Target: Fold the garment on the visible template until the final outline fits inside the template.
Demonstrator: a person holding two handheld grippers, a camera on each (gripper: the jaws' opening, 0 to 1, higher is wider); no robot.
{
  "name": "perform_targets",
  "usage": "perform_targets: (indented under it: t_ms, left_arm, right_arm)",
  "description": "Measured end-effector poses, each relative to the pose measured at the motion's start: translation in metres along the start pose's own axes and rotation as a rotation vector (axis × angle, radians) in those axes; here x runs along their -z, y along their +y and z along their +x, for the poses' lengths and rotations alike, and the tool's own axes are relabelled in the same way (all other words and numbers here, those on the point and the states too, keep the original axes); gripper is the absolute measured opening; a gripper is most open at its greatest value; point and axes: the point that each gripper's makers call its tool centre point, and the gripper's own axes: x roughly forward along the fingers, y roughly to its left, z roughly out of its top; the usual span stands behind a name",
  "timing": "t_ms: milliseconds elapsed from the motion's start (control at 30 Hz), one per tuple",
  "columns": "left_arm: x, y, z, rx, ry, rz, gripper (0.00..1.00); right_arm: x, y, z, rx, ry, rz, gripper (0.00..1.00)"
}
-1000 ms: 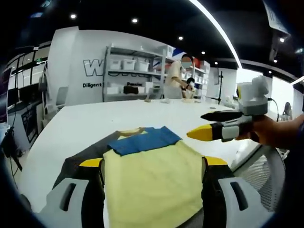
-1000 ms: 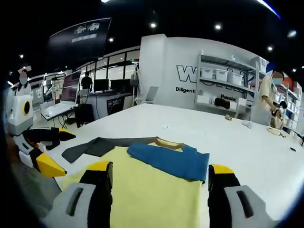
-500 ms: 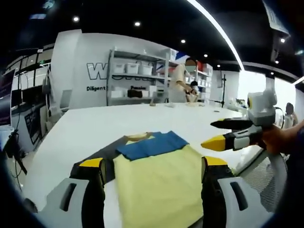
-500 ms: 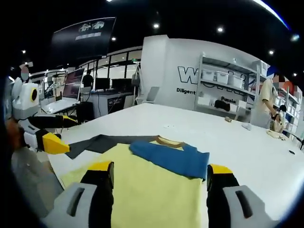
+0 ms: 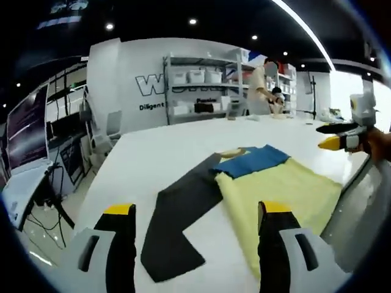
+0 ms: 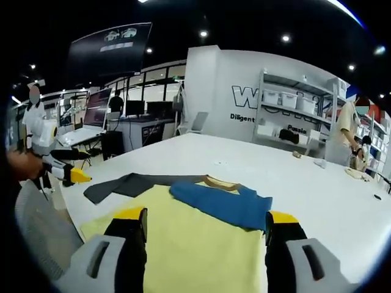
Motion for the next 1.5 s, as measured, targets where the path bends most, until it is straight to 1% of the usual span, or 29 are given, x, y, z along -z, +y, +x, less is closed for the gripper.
perform_targets:
  t_ms: [33,67,100,167,200,233,300,367,400,433,500,567,667,700,733,767,800,867,900,967,1033,1067,1133,1300,1400,1467,1500]
  left_arm:
    - [0.013,0.004,0.0,-0.001,0.027,0.013,0.73]
    - [0.019,0.006,0.001,0.0,0.031,0.018,0.72]
    - [0.03,0.008,0.002,0.009,0.041,0.025,0.71]
    - [0.044,0.011,0.002,0.012,0.079,0.02,0.68]
    - [0.047,0.01,0.002,0.016,0.081,0.018,0.65]
    - [0.053,0.01,0.002,0.021,0.078,0.035,0.63]
    - [0.057,0.01,0.003,0.031,0.091,0.047,0.58]
    - [0.06,0.01,0.004,0.047,0.094,0.068,0.53]
    - [0.063,0.009,0.005,0.058,0.104,0.082,0.47]
    - [0.065,0.008,0.005,0.07,0.115,0.095,0.43]
    - [0.068,0.009,0.006,0.071,0.121,0.13,0.38]
    - [0.068,0.005,0.004,0.087,0.132,0.138,0.33]
    - [0.077,0.004,0.006,0.099,0.161,0.164,0.28]
    - [0.076,0.002,0.005,0.102,0.173,0.167,0.26]
    - [0.073,-0.002,0.001,0.108,0.178,0.167,0.25]
    - [0.075,-0.002,0.001,0.109,0.181,0.164,0.25]
    - [0.081,-0.001,0.002,0.113,0.206,0.162,0.24]
    - [0.083,0.0,0.002,0.114,0.218,0.171,0.25]
    - [0.085,0.005,0.006,0.118,0.227,0.172,0.26]
    - [0.084,0.008,0.008,0.119,0.226,0.165,0.27]
    - [0.087,0.007,0.005,0.119,0.227,0.164,0.27]
    - [0.084,0.006,0.006,0.123,0.227,0.159,0.27]
    - [0.085,0.007,0.009,0.126,0.228,0.148,0.27]
    - [0.087,0.007,0.011,0.126,0.232,0.12,0.19]
    - [0.086,0.006,0.012,0.125,0.224,0.121,0.14]
    - [0.089,0.009,0.015,0.115,0.233,0.109,0.08]
    - [0.093,0.008,0.013,0.114,0.246,0.105,0.05]
  right_arm:
    - [0.0,0.0,0.0,0.001,0.002,0.0,0.78]
    - [0.0,0.0,0.0,0.0,0.002,0.0,0.78]
    - [0.001,0.0,0.0,0.0,0.005,-0.003,0.78]
    - [0.002,0.001,0.0,-0.002,0.009,-0.006,0.78]
    - [0.002,0.001,0.0,-0.002,0.01,-0.006,0.77]
    - [0.003,0.001,0.001,-0.002,0.013,-0.008,0.77]
    - [0.004,0.001,0.001,-0.001,0.017,-0.009,0.77]
    - [0.004,0.002,0.001,-0.001,0.019,-0.012,0.77]
    - [0.004,0.002,0.001,-0.001,0.02,-0.012,0.76]
    - [0.004,0.002,0.001,0.0,0.021,-0.013,0.76]
    - [0.005,0.002,0.001,0.001,0.022,-0.015,0.76]
    - [0.005,0.001,0.001,0.003,0.024,-0.013,0.76]
    - [0.005,0.0,0.001,0.005,0.025,-0.012,0.75]
    - [0.005,0.0,0.0,0.005,0.025,-0.012,0.75]
    - [0.006,0.0,0.0,0.006,0.026,-0.012,0.75]
    - [0.006,0.0,0.0,0.006,0.026,-0.012,0.75]
    - [0.006,0.0,0.0,0.006,0.026,-0.011,0.75]
    - [0.006,0.0,0.0,0.005,0.027,-0.01,0.74]
    - [0.006,0.0,0.0,0.004,0.029,-0.011,0.74]
    - [0.007,0.001,0.0,0.003,0.031,-0.011,0.74]
    - [0.007,0.001,0.0,0.002,0.031,-0.011,0.73]
    - [0.007,0.001,0.0,0.002,0.033,-0.01,0.73]
    - [0.007,0.0,0.0,0.003,0.033,-0.008,0.73]
    - [0.007,0.0,0.0,0.003,0.032,-0.01,0.72]
    - [0.007,0.0,0.0,0.003,0.033,-0.009,0.72]
    - [0.007,0.0,0.0,0.003,0.034,-0.009,0.71]
    - [0.007,0.0,0.0,0.003,0.033,-0.009,0.71]
